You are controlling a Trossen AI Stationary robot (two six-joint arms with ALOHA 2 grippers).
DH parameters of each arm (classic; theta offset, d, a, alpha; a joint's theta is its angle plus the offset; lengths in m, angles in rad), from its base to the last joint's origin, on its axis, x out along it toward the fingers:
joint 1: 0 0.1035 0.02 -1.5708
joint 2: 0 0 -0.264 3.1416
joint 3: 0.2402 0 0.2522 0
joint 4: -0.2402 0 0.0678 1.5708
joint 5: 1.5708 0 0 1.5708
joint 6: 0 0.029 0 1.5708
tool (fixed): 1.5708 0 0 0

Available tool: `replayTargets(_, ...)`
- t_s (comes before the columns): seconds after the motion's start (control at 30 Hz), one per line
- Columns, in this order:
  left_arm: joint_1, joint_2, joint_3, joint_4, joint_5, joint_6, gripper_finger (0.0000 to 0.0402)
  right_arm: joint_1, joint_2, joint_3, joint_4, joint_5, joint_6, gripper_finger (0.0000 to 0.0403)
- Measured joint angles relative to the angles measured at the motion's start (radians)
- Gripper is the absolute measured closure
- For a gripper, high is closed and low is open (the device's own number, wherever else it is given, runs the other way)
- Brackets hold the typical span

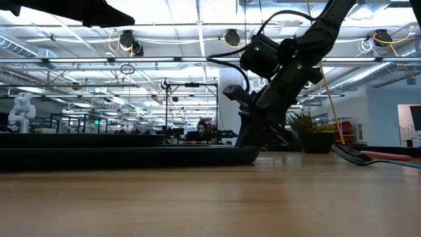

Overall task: Pick and place plate/cup/fork/spoon on tray
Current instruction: Move the black tray to the center of the table

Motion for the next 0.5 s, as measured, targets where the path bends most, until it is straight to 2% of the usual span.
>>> replayTargets(0.2,0.0,0.0,0.0,-0.009,0.0,-0.002,0.0192,0.03,-0.018,-0.001,-0.069,-0.001,0.025,0.0381)
replayTargets(0.37,0.001,0.0,0.0,-0.027,-0.004,0.003,0.0192,0.07,-0.093,-0.003,-0.236,-0.001,0.065,0.0381)
replayTargets(0.5,0.001,0.0,0.0,-0.03,-0.019,0.005,0.0192,0.114,-0.162,-0.006,-0.342,0.047,0.131,0.0381)
